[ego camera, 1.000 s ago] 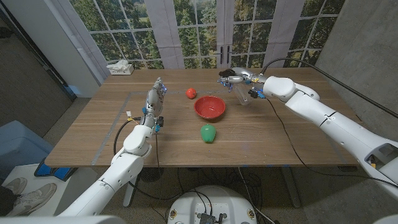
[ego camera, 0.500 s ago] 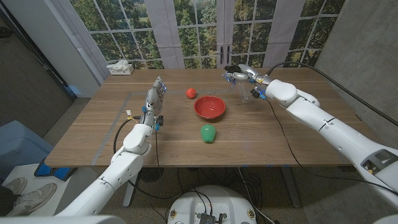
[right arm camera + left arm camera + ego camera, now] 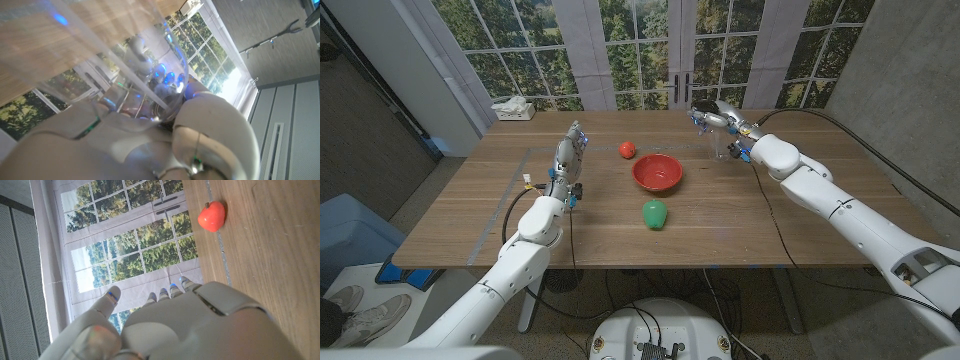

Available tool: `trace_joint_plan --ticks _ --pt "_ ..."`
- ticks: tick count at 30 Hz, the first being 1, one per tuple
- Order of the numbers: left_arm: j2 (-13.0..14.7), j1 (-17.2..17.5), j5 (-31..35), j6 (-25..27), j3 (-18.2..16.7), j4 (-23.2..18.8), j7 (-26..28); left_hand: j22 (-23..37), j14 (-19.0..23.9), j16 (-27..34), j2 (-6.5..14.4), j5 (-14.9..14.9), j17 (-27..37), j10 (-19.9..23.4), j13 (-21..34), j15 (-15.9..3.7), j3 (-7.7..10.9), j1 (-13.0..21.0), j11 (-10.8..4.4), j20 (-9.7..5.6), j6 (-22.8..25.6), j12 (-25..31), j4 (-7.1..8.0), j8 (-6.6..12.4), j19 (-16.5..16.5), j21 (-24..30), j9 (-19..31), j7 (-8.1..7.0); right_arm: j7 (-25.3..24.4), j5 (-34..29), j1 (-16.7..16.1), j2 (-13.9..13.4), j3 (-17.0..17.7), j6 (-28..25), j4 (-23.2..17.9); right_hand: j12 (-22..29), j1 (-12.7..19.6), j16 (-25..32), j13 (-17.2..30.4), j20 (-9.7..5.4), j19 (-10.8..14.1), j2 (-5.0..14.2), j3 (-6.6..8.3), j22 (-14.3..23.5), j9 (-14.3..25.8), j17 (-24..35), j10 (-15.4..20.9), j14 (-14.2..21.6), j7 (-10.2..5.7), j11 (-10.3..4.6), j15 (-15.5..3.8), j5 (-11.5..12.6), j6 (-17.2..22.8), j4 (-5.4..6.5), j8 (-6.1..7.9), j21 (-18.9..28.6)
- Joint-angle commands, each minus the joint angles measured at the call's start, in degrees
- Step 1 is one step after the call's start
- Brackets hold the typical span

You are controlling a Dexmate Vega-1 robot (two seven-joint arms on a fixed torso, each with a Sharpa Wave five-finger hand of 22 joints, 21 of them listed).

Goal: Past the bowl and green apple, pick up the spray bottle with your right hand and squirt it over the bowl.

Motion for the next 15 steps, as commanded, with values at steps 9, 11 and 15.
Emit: trace_joint_plan --ticks 9,11,15 --pt "-0.12 -1.48 -0.10 0.48 0.39 0.98 -0.47 0.22 -8.06 -0.11 5.28 0.25 0.09 -5.13 0.18 -1.44 0.09 0.70 0.06 -3.57 -1.03 0.19 0.11 0.28 0.19 -0.10 0.30 -0.05 -8.00 1.53 -2.43 3.37 3.02 7.35 6.71 -0.29 -0.62 13.43 0.48 -7.63 -0.74 0.09 0.83 -0.75 0.27 5.35 -0.20 -0.31 0.00 -0.18 -7.13 -0.14 -0.30 0.11 -0.04 1.16" --pt "-0.03 -1.58 -0.09 0.61 0.41 0.96 -0.53 0.22 -8.06 -0.11 5.28 0.25 0.09 -5.11 0.18 -1.40 0.09 0.70 0.07 -3.52 -1.02 0.20 0.11 0.28 0.19 -0.11 0.30 -0.04 -8.55 1.78 -2.72 3.50 3.34 7.67 6.99 -0.25 -0.69 13.43 0.66 -7.63 -0.83 0.09 0.91 -0.90 0.02 5.34 -0.19 -0.34 0.11 -0.28 -7.12 -0.13 -0.18 0.10 -0.18 1.31" --pt "-0.07 -1.87 -0.12 0.58 0.48 1.23 -0.73 0.22 -8.03 -0.10 5.27 0.24 0.09 -5.10 0.18 -1.40 0.09 0.70 0.06 -3.56 -1.02 0.20 0.11 0.28 0.18 -0.12 0.30 -0.07 -11.34 1.37 -3.42 4.69 4.06 10.57 8.96 -0.30 -0.84 13.44 0.91 -7.67 -1.09 0.06 1.09 -1.22 0.19 5.34 -0.28 -0.38 0.04 -0.40 -7.13 -0.12 -0.23 0.09 -0.13 1.63"
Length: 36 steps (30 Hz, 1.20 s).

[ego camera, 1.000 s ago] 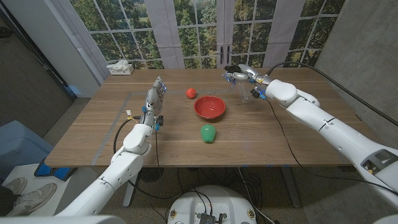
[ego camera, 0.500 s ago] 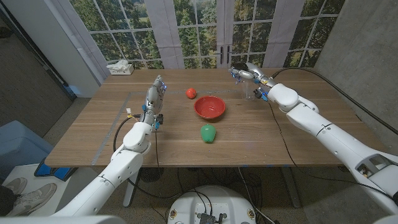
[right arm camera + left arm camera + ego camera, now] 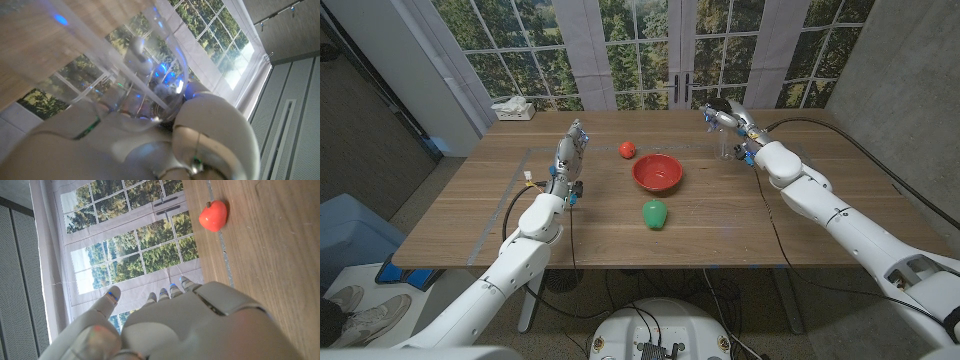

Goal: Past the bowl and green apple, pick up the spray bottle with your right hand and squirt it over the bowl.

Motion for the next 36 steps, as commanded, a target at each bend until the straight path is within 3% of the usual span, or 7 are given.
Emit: trace_joint_plan --ticks 1,17,27,36 --pt "-0.04 -0.78 -0.08 0.10 0.19 0.61 -0.46 0.22 -8.05 -0.10 5.27 0.25 0.09 -5.10 0.18 -1.37 0.09 0.70 0.06 -3.59 -1.02 0.20 0.11 0.28 0.20 -0.12 0.30 -0.04 -5.31 0.50 -1.76 2.50 2.00 5.38 4.55 -0.35 -0.86 13.45 0.34 -7.78 -0.39 0.06 0.70 -0.19 0.11 5.34 -0.29 -0.38 -0.01 -0.27 -7.13 -0.13 -0.28 -0.01 -0.14 0.60" --pt "0.22 -1.17 -0.38 0.31 0.11 0.88 -0.85 0.22 -8.07 -0.11 5.25 0.24 0.08 -5.11 0.18 -1.44 0.09 0.71 0.01 -3.55 -0.97 0.20 0.09 0.30 0.19 -0.16 0.30 -0.04 -12.38 -3.51 -2.15 5.00 2.23 10.73 9.69 -0.66 -1.45 13.45 0.86 -7.75 -1.47 -0.19 1.04 -1.03 -0.07 5.34 -0.70 -0.50 -0.15 -0.27 -7.09 -0.09 -0.34 -0.01 -0.40 1.21" --pt "0.38 -1.13 -0.55 0.43 0.14 0.75 -1.10 0.22 -8.06 -0.10 5.22 0.24 0.08 -5.10 0.17 -1.51 0.09 0.71 0.10 -3.59 -0.98 0.21 0.08 0.29 0.21 -0.18 0.30 -0.08 -17.35 -7.89 -2.14 5.29 1.49 10.34 11.74 -1.71 -2.06 13.23 -0.27 -7.36 -2.79 -0.57 1.10 -1.68 -1.21 5.23 -0.67 -1.09 -0.58 -0.36 -7.11 0.01 -0.20 0.01 -1.15 0.96" --pt "0.53 -0.52 -0.33 0.02 0.09 0.14 -0.97 0.22 -8.02 -0.09 5.20 0.24 0.09 -5.11 0.17 -1.54 0.08 0.70 0.07 -3.61 -0.96 0.20 0.08 0.29 0.23 -0.20 0.30 -0.15 -18.43 -8.76 -2.56 4.62 1.02 8.10 11.11 -2.67 -2.88 12.84 -1.54 -6.66 -3.54 -1.19 0.85 -2.22 -2.72 5.05 -0.31 -1.73 -1.27 -0.73 -7.18 0.05 0.94 -0.04 -1.70 0.70"
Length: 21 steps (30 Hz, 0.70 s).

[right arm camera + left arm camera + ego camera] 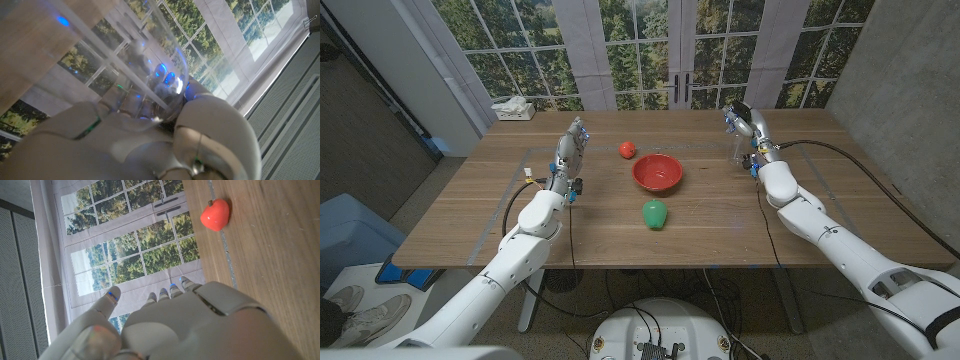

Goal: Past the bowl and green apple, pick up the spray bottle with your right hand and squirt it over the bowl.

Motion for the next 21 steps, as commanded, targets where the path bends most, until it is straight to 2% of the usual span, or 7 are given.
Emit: trace_joint_plan --ticks 1,12,21 --pt "0.24 0.71 0.06 -0.34 -0.11 -0.79 -0.01 0.22 -8.04 -0.09 5.20 0.24 0.09 -5.11 0.17 -1.52 0.08 0.70 0.06 -3.58 -0.96 0.20 0.07 0.29 0.21 0.03 0.30 -0.16 -3.90 -3.01 -0.35 -0.15 -0.76 -1.60 0.85 -0.68 -0.48 11.47 -0.75 -6.96 -0.42 -0.30 0.19 -0.16 -0.53 5.03 0.48 -0.49 -0.41 -0.06 -7.30 0.05 0.80 -0.17 -0.24 -0.34" --pt "0.43 1.45 0.28 -0.55 -0.25 -1.56 0.29 0.22 -8.03 -0.10 5.18 0.24 0.08 -5.11 0.17 -1.51 0.08 0.71 0.07 -3.59 -0.91 0.20 0.05 0.30 0.23 0.01 0.30 -0.21 -5.95 -4.79 -0.57 -0.85 -1.60 -5.02 0.53 -1.41 -1.46 10.90 -1.40 -6.53 -0.97 -0.68 -0.08 -0.52 -1.99 4.86 0.37 -0.92 -0.95 -0.19 -7.40 0.18 0.94 -0.21 -1.03 -0.80" --pt "0.59 1.61 0.45 -0.30 -0.19 -2.10 0.38 0.22 -8.04 -0.10 5.17 0.23 0.08 -5.09 0.17 -1.46 0.08 0.71 0.07 -3.62 -0.85 0.21 0.04 0.32 0.25 0.00 0.31 -0.18 -7.40 -5.17 -0.27 -0.63 -2.25 -6.31 2.10 -2.58 -2.36 10.18 -2.59 -5.50 -2.77 -0.93 -0.36 -0.61 -3.52 4.68 -0.16 -1.77 -1.51 -0.35 -7.40 0.27 0.89 -0.21 -1.86 -1.51"
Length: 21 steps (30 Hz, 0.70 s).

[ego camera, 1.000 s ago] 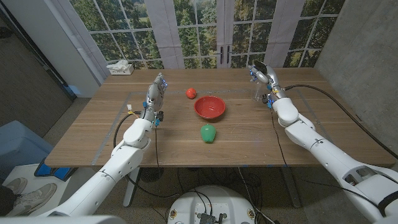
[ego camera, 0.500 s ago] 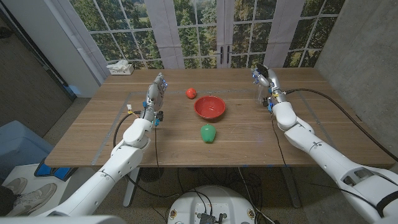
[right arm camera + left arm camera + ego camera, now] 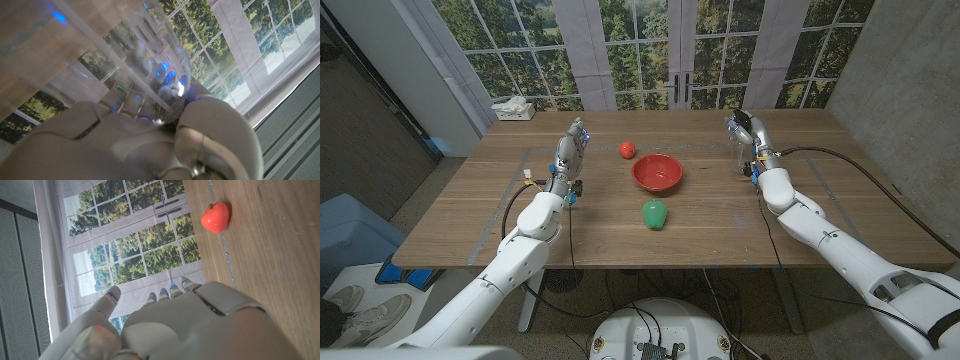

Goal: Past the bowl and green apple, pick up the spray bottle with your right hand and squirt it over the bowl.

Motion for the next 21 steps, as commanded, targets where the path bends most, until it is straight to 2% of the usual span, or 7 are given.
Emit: trace_joint_plan --ticks 1,13,18,21 --pt "0.42 1.11 0.35 0.09 -0.13 -1.58 0.32 0.22 -8.04 -0.10 5.17 0.23 0.08 -5.10 0.17 -1.49 0.08 0.71 0.10 -3.60 -0.85 0.20 0.03 0.31 0.25 0.00 0.31 -0.18 -3.97 -2.39 0.25 -0.05 -0.93 -4.98 1.72 -0.42 -1.05 7.83 -0.49 -5.59 -0.70 -0.28 -0.22 -0.10 -0.50 4.65 0.15 -0.64 -0.52 -0.19 -8.02 0.28 0.25 -0.03 -0.33 -0.41" --pt "0.54 1.36 0.74 0.38 -0.15 -2.27 0.83 0.22 -8.03 -0.10 5.16 0.23 0.08 -5.09 0.17 -1.50 0.07 0.71 0.12 -3.60 -0.85 0.21 0.02 0.30 0.26 -0.01 0.31 -0.22 -5.31 -1.87 1.07 0.72 -1.51 -3.21 5.03 -1.22 -2.10 6.67 -1.32 -5.35 -1.02 -0.24 -0.42 -0.24 -1.18 4.39 -0.25 -1.69 -0.95 -0.49 -8.07 0.45 -0.02 0.20 -0.64 -1.05" --pt "0.52 1.37 0.70 0.49 -0.14 -2.36 0.85 0.22 -8.04 -0.10 5.16 0.23 0.08 -5.10 0.17 -1.50 0.07 0.71 0.08 -3.61 -0.86 0.21 0.01 0.30 0.25 -0.02 0.31 -0.22 -6.39 -2.10 1.09 0.90 -1.71 -4.06 5.38 -2.25 -2.60 5.78 -2.45 -4.75 -1.50 -0.12 -0.43 -0.23 -2.29 4.19 -0.98 -2.34 -1.90 -0.65 -8.04 0.50 -0.56 0.26 -1.36 -1.42" --pt "0.47 1.31 0.82 0.37 -0.11 -2.28 0.86 0.22 -8.02 -0.10 5.16 0.23 0.08 -5.11 0.17 -1.52 0.07 0.71 0.05 -3.56 -0.86 0.20 0.01 0.29 0.27 -0.02 0.31 -0.25 -7.22 -2.35 1.21 1.11 -1.88 -3.10 6.38 -2.58 -2.83 5.22 -2.87 -4.63 -1.64 -0.09 -0.44 -0.22 -2.76 4.04 -1.19 -2.73 -1.90 -0.95 -8.04 0.51 -0.60 0.29 -1.57 -1.55"
